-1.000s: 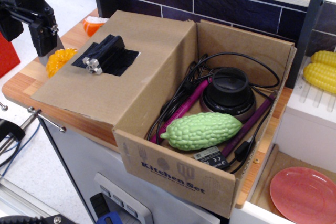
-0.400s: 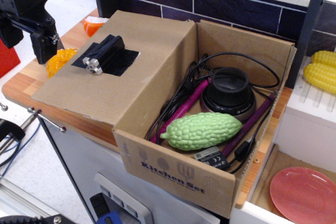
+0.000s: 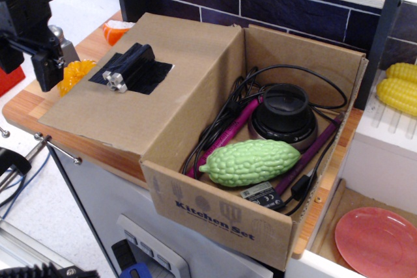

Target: Close brown1fbox flap

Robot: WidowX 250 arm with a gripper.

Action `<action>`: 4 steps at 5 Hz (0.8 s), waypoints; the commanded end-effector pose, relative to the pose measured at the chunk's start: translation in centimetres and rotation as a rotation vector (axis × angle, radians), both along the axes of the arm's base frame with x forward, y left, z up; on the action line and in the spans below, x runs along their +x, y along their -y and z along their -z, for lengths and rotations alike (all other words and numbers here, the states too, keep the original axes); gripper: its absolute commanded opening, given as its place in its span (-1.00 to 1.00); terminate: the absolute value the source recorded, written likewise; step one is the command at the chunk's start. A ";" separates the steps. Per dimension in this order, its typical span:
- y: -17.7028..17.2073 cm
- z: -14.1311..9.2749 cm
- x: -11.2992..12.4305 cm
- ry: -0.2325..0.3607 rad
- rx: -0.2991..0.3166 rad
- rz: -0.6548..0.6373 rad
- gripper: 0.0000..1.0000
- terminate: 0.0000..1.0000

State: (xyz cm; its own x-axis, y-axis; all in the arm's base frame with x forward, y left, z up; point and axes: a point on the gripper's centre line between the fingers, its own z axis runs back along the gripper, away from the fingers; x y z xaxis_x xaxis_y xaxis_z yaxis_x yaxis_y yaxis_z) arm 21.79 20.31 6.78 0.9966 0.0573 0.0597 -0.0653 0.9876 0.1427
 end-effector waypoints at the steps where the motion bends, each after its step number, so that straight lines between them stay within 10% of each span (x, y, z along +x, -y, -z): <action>1: -1.2 0.6 0.7 0.048 -0.060 0.019 1.00 -1.00; 4: 0.3 1.8 0.8 0.180 -0.421 -0.036 1.00 -1.00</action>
